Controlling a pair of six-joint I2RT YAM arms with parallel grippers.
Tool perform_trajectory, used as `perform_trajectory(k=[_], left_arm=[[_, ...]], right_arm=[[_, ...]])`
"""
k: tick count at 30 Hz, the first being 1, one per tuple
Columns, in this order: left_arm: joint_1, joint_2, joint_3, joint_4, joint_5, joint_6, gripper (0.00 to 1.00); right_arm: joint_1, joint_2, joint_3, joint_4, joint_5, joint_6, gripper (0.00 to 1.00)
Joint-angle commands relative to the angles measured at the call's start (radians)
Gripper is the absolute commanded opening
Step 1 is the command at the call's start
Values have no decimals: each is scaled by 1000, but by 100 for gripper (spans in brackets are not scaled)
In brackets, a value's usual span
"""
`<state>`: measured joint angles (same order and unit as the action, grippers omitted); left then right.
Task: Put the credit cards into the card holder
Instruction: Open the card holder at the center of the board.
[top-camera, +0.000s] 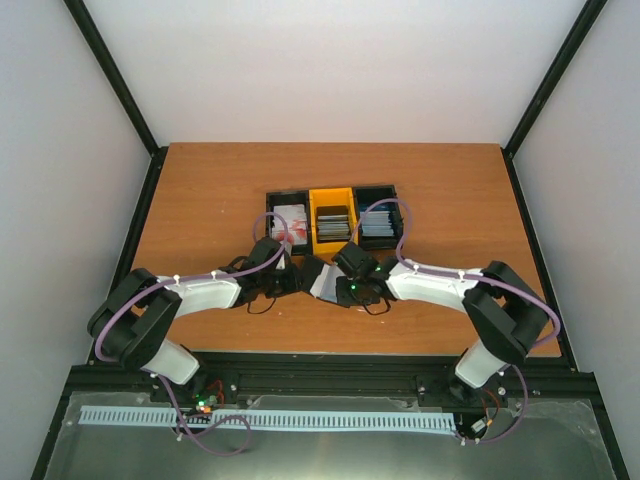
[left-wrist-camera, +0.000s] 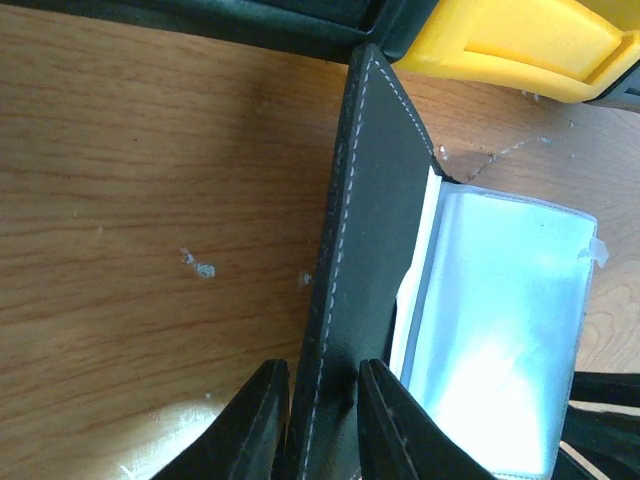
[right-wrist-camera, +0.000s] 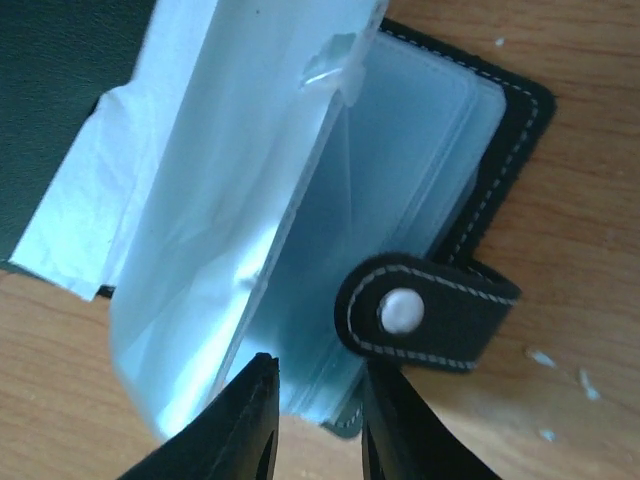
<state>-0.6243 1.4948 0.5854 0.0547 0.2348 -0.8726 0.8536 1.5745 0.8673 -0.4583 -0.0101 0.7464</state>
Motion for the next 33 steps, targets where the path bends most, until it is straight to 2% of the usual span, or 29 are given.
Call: perform_trajectory(k=[1,9,15,23,27,33], left_arm=[[5,3,8,16,13,0,21],[5,-11,-7,20,16,-6,20],[5,-19,-24,28,19,-13,20],[5,-23,-27,33,20,-14,19],[5,-22,-26,35,22,-11,19],[5,-20,-27,38,26,-12,19]], right_arm=[[5,57,36,62,9,9,25],[5,107,99,49,49,-14,19],[5,120,135,-4,113,-34,24],[5,167,140,45,41,-35,23],[5,174,133,36,57,-24,30],[2,189,122,120,-36,-27,29]])
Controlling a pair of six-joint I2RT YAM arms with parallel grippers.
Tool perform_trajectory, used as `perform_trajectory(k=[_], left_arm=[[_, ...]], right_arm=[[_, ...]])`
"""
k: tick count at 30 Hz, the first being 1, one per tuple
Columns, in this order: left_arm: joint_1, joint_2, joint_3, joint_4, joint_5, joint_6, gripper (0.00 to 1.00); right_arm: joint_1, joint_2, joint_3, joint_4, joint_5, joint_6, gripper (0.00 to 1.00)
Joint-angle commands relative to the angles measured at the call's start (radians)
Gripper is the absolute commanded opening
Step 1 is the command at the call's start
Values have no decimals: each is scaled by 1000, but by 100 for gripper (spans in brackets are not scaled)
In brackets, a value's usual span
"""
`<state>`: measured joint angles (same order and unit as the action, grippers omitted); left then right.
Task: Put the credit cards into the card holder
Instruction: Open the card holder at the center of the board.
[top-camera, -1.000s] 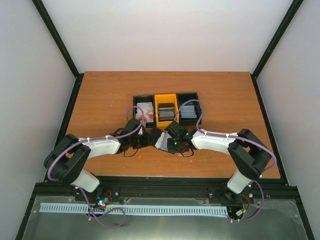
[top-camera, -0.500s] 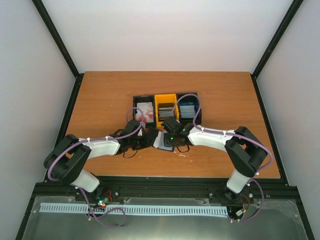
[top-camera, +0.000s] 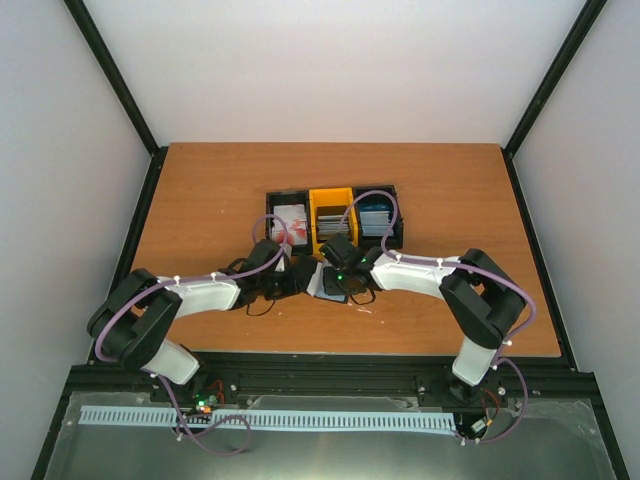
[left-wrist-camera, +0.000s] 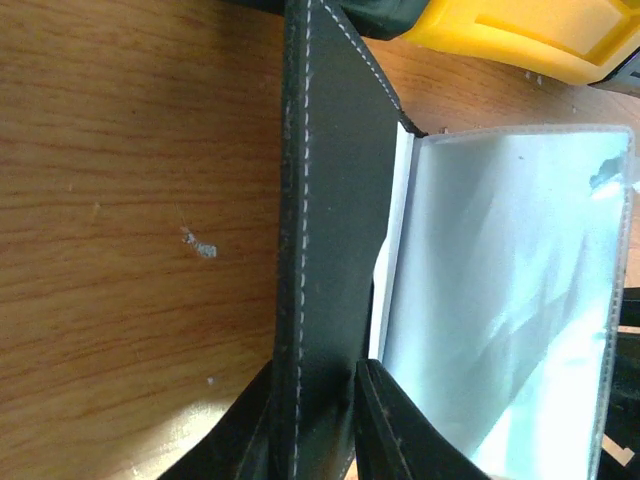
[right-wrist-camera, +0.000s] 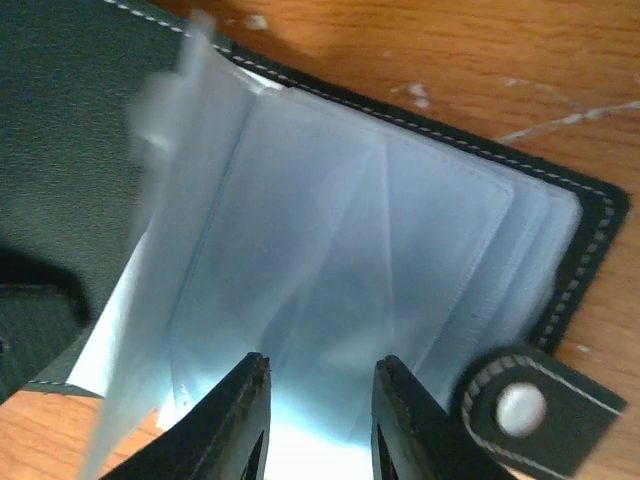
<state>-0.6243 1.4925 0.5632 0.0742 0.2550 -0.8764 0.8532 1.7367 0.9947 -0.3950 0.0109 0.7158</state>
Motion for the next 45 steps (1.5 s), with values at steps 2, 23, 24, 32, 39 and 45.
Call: perform_trajectory(k=[2,23,24,32,39,45], left_arm=[[5,-19,-6,21,9,-10,19],[7,-371,-39,-153,-268,-101,54],[8,-373,-41,-135,-248,-93,53],[29,-411,-52,-75,-176,-94,51],[48,-442,-85,5,-89,-81,50],[51,-411,-94,113,21,-53,49]], right_arm=[[-1,32,-12,90,-90,9,28],[-49,44,-26,335,-284,-47,28],[-51,48,-22,347,-305,-53,29],[-59,83,-10,398,-393,-71,40],[-67,13,-50,451,-395,-84,50],[-108,-114,-173,466,-303,-14,59]])
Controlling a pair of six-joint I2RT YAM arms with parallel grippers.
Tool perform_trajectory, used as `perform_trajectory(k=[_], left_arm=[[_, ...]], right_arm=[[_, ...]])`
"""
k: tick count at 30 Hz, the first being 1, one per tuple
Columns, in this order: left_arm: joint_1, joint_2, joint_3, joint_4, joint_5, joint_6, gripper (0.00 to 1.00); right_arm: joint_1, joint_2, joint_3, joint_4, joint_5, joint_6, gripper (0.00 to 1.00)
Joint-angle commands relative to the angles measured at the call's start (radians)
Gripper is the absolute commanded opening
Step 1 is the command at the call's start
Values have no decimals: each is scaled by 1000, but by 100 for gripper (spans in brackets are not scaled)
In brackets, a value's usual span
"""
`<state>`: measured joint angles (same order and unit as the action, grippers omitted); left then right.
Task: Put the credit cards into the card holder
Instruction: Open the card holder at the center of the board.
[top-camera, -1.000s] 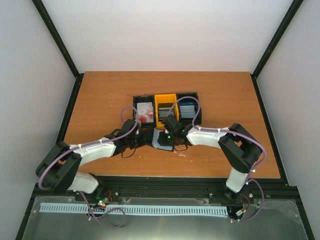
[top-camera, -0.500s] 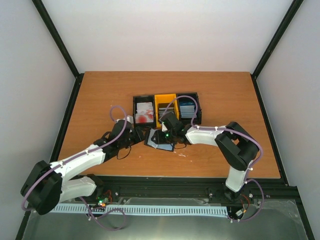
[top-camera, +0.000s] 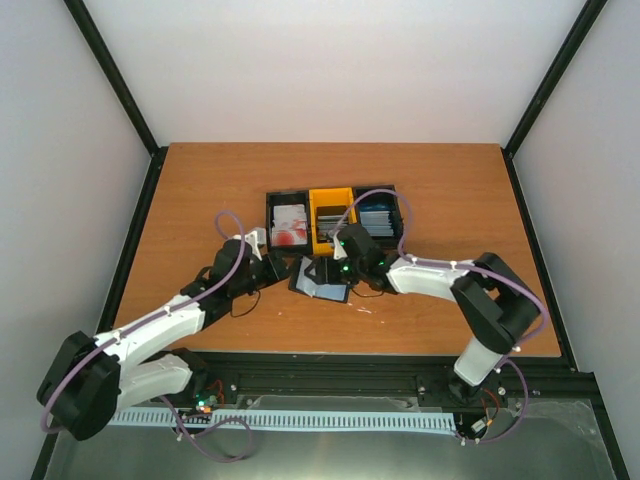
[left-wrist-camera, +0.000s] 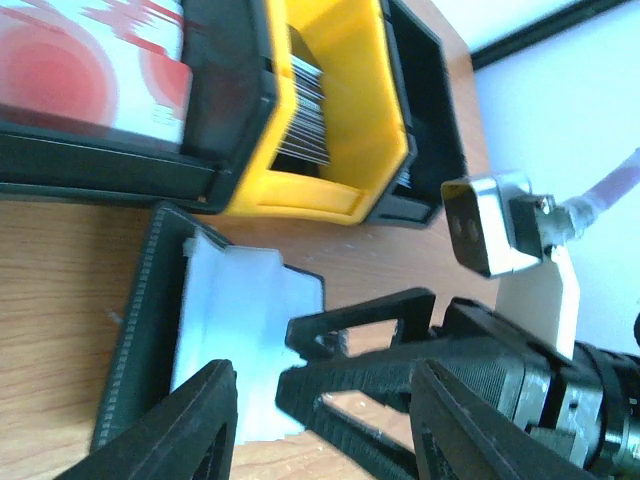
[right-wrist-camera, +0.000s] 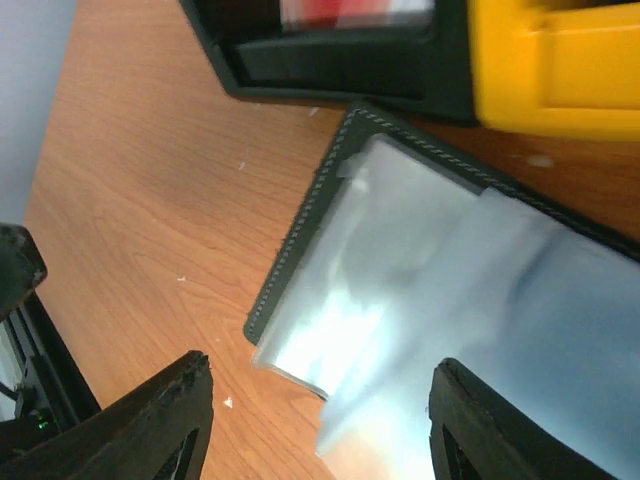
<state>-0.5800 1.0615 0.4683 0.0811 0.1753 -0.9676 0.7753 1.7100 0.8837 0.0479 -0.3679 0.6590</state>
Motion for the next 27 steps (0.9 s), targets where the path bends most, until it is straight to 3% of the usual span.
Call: perform_trajectory(k=[1,5,8,11,18,27], left_arm=[[6,32,4,122,125,48,49],[6,93,20,184,233,78,44],[7,143,39,197,278,97,37],[6,186,56,202,308,107,34],[6,253,86,52,155,82,35],[6,330,91,-49,2,30,33]], right_arm=[[-38,-107,-79,6,109,58,59],[-48,-143,-124,-53,165,93,56],[-48,-123,-128,-86,166,106,39],[-50,-105,-134,-77,162,116,33],[-51,-51,-93,-147,191,127,45],[-51,-73,-84,-207,251,134,50]])
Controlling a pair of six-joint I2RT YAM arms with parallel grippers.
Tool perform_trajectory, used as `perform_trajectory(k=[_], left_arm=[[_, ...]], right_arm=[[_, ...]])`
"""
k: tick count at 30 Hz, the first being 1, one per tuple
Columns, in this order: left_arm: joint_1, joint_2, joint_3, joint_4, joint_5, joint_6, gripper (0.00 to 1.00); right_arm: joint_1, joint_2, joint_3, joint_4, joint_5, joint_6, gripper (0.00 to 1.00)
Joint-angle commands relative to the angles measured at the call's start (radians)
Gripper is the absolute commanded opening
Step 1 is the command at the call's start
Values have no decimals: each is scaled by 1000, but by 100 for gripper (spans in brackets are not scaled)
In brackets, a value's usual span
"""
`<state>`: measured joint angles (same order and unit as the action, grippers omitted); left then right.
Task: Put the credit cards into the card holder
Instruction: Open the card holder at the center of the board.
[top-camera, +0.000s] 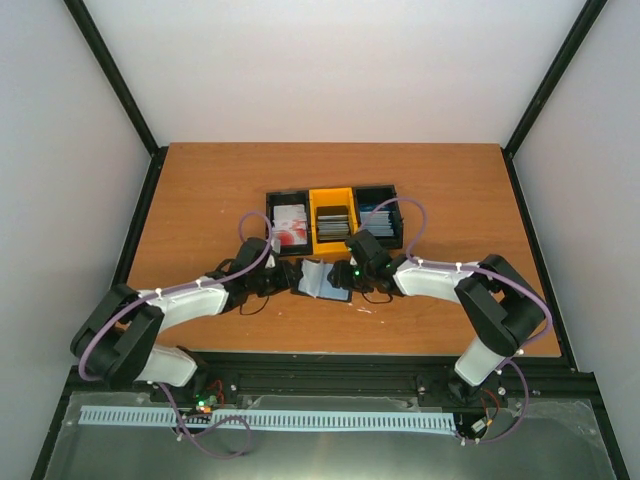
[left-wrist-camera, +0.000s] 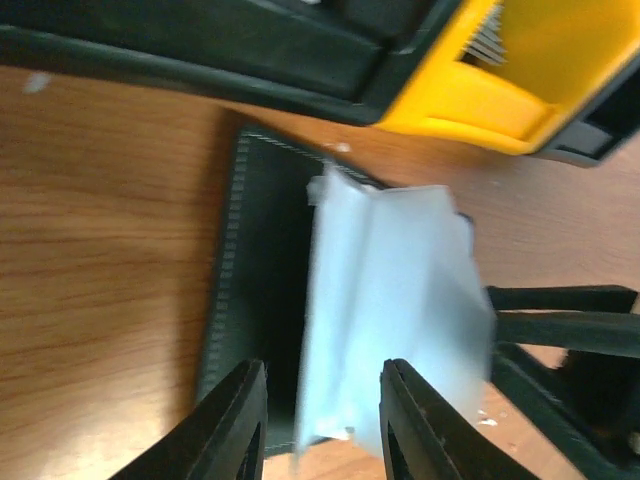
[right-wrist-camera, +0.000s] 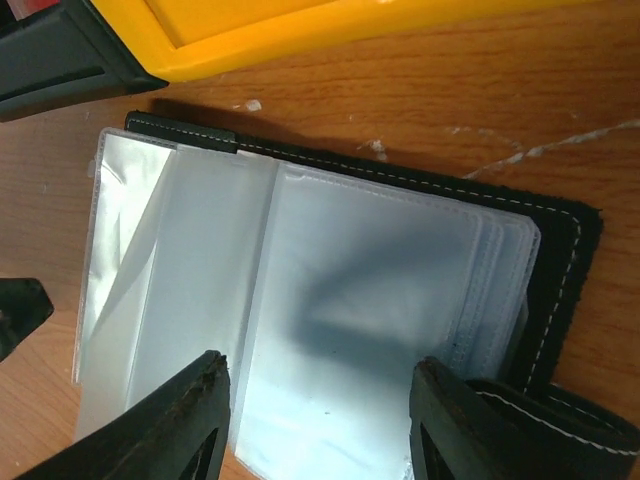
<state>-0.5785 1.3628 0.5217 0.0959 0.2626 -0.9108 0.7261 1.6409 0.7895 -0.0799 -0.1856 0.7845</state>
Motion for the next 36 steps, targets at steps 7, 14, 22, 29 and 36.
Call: perform_trajectory(k=[7,14,22,29,36], left_arm=[[5,103,51,-42,-55,-14,28],[5,129,65,-27,-25,-3,24],[5,149,65,13,36,11,24],[5,191,58,39,109,11,16],[5,215,39,44,101,-18,12]], right_arm=[[-2,-23,28,-112,100,2,51],[-1,-53,34,-146,148,-6,51],[1,-23,42,-146,125,-17,51],[1,73,5,56,-71,15,51],[1,65,-8,208,-150,27,51]])
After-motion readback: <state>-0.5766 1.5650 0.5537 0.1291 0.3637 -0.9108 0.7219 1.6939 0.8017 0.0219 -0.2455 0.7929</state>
